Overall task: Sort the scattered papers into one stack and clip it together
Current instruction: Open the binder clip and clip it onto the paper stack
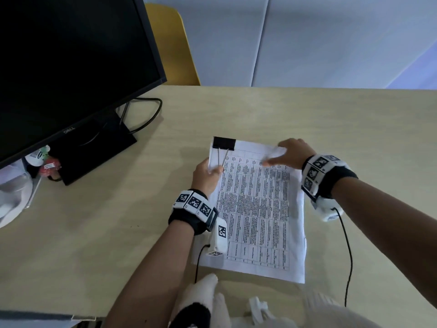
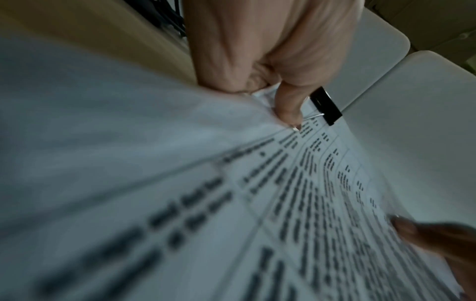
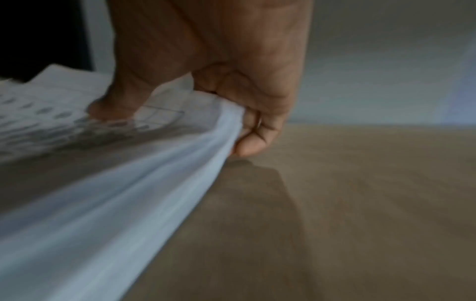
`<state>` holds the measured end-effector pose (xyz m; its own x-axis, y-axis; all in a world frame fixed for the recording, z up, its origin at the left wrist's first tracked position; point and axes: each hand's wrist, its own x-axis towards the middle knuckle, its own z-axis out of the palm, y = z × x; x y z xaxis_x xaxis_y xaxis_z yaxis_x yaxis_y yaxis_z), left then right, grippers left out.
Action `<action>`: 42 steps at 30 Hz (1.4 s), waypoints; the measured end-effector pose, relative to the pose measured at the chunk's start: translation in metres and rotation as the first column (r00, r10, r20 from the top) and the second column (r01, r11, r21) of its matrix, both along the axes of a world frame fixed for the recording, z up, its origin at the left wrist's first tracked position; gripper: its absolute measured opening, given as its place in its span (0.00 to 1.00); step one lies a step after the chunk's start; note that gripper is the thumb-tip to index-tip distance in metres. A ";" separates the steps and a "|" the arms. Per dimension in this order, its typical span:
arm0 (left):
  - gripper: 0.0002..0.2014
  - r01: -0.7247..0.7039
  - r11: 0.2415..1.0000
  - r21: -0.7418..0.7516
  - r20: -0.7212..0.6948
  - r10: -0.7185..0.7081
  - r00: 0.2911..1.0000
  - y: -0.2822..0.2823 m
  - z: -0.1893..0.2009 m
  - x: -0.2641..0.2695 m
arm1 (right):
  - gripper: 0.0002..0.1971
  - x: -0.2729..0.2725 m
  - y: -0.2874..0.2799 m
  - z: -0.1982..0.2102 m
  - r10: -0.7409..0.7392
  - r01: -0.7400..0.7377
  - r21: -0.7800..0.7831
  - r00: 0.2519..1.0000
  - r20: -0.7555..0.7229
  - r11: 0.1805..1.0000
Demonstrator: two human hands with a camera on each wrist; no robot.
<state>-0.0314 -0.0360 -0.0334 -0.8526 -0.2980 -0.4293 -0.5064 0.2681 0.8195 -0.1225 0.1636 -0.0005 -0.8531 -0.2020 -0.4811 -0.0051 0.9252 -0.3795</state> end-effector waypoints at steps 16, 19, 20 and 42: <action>0.09 -0.228 0.974 0.002 0.105 0.226 0.968 -0.023 0.012 0.017 | 0.14 0.117 -0.007 -0.020 -0.362 0.385 -0.538 0.919 0.153 0.750; 0.12 -0.294 0.955 -0.047 0.124 0.298 0.947 -0.056 0.027 0.032 | 0.11 0.121 -0.039 -0.009 -0.278 0.287 -0.573 0.955 0.105 0.768; 0.07 -0.311 0.948 -0.071 0.114 0.317 0.941 -0.070 0.033 0.039 | 0.11 0.123 -0.052 -0.006 -0.248 0.264 -0.576 0.963 0.109 0.774; 0.28 -0.161 0.920 -0.356 0.297 0.275 0.915 -0.229 0.026 0.135 | 0.05 0.195 -0.196 -0.040 -0.027 0.216 -0.364 0.887 0.462 0.906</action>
<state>0.1036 -0.2650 -0.0071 -0.5724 -0.6282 -0.5271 -0.8104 0.3354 0.4803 0.0723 -0.0325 -0.0407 -0.6035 -0.3635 -0.7097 0.3509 0.6782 -0.6457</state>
